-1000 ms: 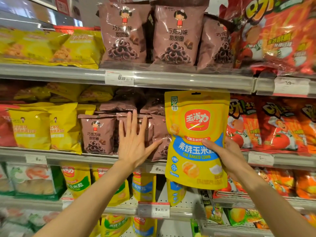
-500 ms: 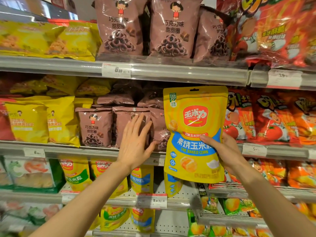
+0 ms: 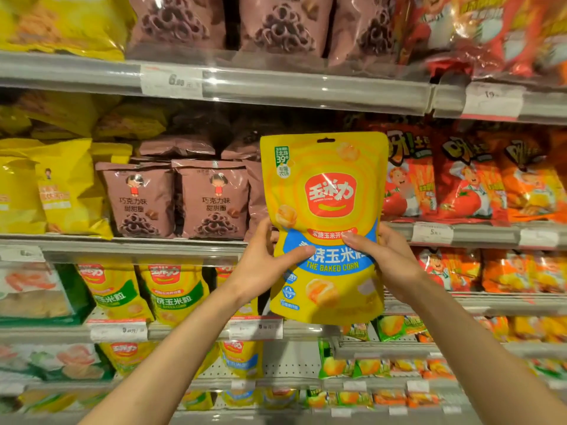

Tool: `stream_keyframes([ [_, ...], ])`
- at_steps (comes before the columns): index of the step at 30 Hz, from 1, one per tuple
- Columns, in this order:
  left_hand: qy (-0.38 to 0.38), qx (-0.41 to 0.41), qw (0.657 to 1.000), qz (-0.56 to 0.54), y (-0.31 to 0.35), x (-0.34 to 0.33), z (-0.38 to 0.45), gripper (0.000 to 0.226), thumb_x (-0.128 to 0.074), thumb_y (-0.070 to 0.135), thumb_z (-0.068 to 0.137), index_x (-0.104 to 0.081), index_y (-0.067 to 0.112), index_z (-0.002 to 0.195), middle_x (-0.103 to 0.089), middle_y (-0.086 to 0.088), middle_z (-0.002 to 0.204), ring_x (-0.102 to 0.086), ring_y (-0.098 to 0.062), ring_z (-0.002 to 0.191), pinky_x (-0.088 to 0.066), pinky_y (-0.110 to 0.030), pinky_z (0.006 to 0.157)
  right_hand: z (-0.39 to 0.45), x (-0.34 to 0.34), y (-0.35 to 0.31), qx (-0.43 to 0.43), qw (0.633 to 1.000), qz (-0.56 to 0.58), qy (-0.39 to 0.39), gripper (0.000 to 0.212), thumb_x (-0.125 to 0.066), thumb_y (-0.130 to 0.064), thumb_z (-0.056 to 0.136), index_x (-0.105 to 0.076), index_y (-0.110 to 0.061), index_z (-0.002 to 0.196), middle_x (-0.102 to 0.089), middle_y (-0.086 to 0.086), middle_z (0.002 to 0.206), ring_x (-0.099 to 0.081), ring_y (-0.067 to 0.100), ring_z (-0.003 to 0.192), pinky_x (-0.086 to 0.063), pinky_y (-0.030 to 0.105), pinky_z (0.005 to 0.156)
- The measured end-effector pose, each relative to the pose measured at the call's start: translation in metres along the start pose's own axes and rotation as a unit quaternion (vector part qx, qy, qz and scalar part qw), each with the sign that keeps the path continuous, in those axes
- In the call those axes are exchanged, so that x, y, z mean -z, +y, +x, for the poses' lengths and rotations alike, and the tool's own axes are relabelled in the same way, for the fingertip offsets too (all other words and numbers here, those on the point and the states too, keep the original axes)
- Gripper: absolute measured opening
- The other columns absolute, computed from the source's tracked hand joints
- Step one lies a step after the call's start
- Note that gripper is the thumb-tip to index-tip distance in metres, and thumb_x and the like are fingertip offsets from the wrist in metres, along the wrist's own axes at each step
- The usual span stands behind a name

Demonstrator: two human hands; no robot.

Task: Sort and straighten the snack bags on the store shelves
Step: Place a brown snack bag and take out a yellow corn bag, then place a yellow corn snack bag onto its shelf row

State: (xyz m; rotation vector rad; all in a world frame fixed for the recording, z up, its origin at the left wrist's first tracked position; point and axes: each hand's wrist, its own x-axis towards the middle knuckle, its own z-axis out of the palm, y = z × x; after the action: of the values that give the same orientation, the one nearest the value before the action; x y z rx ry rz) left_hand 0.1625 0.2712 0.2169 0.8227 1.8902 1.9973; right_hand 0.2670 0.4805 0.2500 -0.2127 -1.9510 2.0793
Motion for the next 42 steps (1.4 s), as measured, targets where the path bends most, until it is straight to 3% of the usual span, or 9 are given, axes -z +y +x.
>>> stream_keyframes([
  [6, 0.018, 0.043, 0.999, -0.008, -0.022, -0.014, -0.033, 0.055, -0.082, 0.012, 0.081, -0.051, 0.013, 0.127, -0.077, -0.001, 0.105, -0.075, -0.022, 0.1, -0.061, -0.04, 0.085, -0.024, 0.01, 0.036, -0.028, 0.998, -0.048, 0.008, 0.054, -0.079, -0.031, 0.074, -0.067, -0.019, 0.125, -0.078, 0.001, 0.115, -0.075, 0.025, 0.104, -0.062, 0.033, 0.074],
  [9, 0.03, 0.065, 0.997, 0.012, -0.037, -0.025, -0.055, 0.057, -0.083, 0.015, 0.082, -0.051, 0.014, 0.13, -0.075, -0.005, 0.109, -0.073, -0.023, 0.103, -0.06, -0.042, 0.087, -0.038, 0.02, 0.056, -0.052, 0.997, -0.062, 0.003, 0.057, -0.082, -0.036, 0.07, -0.068, -0.022, 0.123, -0.078, -0.004, 0.114, -0.076, 0.02, 0.103, -0.061, 0.034, 0.081],
  [14, 0.071, 0.118, 0.99, 0.037, -0.062, -0.056, -0.095, 0.06, -0.085, 0.018, 0.079, -0.053, 0.019, 0.13, -0.073, 0.001, 0.113, -0.071, -0.005, 0.101, -0.057, -0.024, 0.078, -0.069, 0.04, 0.098, -0.092, 0.995, -0.044, -0.014, 0.054, -0.081, -0.031, 0.072, -0.066, -0.023, 0.124, -0.079, -0.008, 0.111, -0.076, 0.013, 0.098, -0.062, 0.026, 0.078],
  [18, 0.098, 0.156, 0.982, 0.048, -0.085, -0.085, -0.125, 0.058, -0.087, 0.022, 0.076, -0.056, 0.024, 0.125, -0.074, 0.002, 0.112, -0.074, -0.017, 0.101, -0.06, -0.036, 0.083, -0.092, 0.06, 0.129, -0.127, 0.991, -0.026, -0.032, 0.048, -0.082, -0.032, 0.068, -0.068, -0.03, 0.113, -0.079, -0.012, 0.106, -0.076, 0.011, 0.098, -0.061, 0.029, 0.08],
  [24, 0.119, 0.188, 0.974, 0.05, -0.129, -0.107, -0.152, 0.063, -0.086, 0.022, 0.074, -0.055, 0.021, 0.129, -0.075, 0.0, 0.113, -0.074, -0.017, 0.102, -0.06, -0.032, 0.082, -0.109, 0.075, 0.181, -0.165, 0.985, -0.017, -0.051, 0.042, -0.082, -0.022, 0.072, -0.07, -0.028, 0.112, -0.08, -0.009, 0.105, -0.077, 0.011, 0.096, -0.06, 0.023, 0.075],
  [29, 0.104, 0.203, 0.973, 0.047, -0.21, -0.092, -0.153, 0.063, -0.089, 0.023, 0.076, -0.054, 0.026, 0.128, -0.075, 0.0, 0.114, -0.073, -0.021, 0.106, -0.058, -0.05, 0.093, -0.101, 0.076, 0.258, -0.186, 0.98, -0.055, -0.039, 0.041, -0.082, -0.032, 0.073, -0.07, -0.029, 0.112, -0.08, -0.013, 0.101, -0.076, 0.009, 0.096, -0.06, 0.026, 0.079],
  [31, 0.099, 0.19, 0.975, 0.052, -0.254, -0.081, -0.151, 0.059, -0.085, 0.017, 0.078, -0.054, 0.027, 0.128, -0.075, 0.005, 0.113, -0.073, -0.017, 0.105, -0.059, -0.045, 0.093, -0.09, 0.072, 0.305, -0.177, 0.981, -0.068, -0.035, 0.054, -0.083, -0.042, 0.064, -0.069, -0.03, 0.115, -0.079, -0.01, 0.108, -0.076, 0.012, 0.099, -0.06, 0.03, 0.081],
  [37, 0.098, 0.128, 0.984, 0.08, -0.391, -0.05, -0.147, 0.065, -0.085, 0.024, 0.073, -0.054, 0.033, 0.13, -0.075, 0.007, 0.114, -0.074, -0.015, 0.102, -0.061, -0.034, 0.084, -0.056, 0.064, 0.438, -0.1, 0.99, -0.098, -0.033, 0.042, -0.082, -0.029, 0.072, -0.069, -0.029, 0.112, -0.079, -0.018, 0.101, -0.075, 0.0, 0.09, -0.056, 0.014, 0.066],
  [42, 0.109, 0.068, 0.985, 0.12, -0.482, -0.036, -0.136, 0.053, -0.085, 0.024, 0.072, -0.056, 0.03, 0.116, -0.075, 0.015, 0.105, -0.073, -0.005, 0.097, -0.057, -0.023, 0.08, -0.022, 0.064, 0.529, -0.021, 0.993, -0.099, -0.065, 0.054, -0.087, -0.044, 0.061, -0.072, -0.026, 0.111, -0.079, -0.011, 0.108, -0.075, 0.008, 0.1, -0.059, 0.024, 0.081],
])
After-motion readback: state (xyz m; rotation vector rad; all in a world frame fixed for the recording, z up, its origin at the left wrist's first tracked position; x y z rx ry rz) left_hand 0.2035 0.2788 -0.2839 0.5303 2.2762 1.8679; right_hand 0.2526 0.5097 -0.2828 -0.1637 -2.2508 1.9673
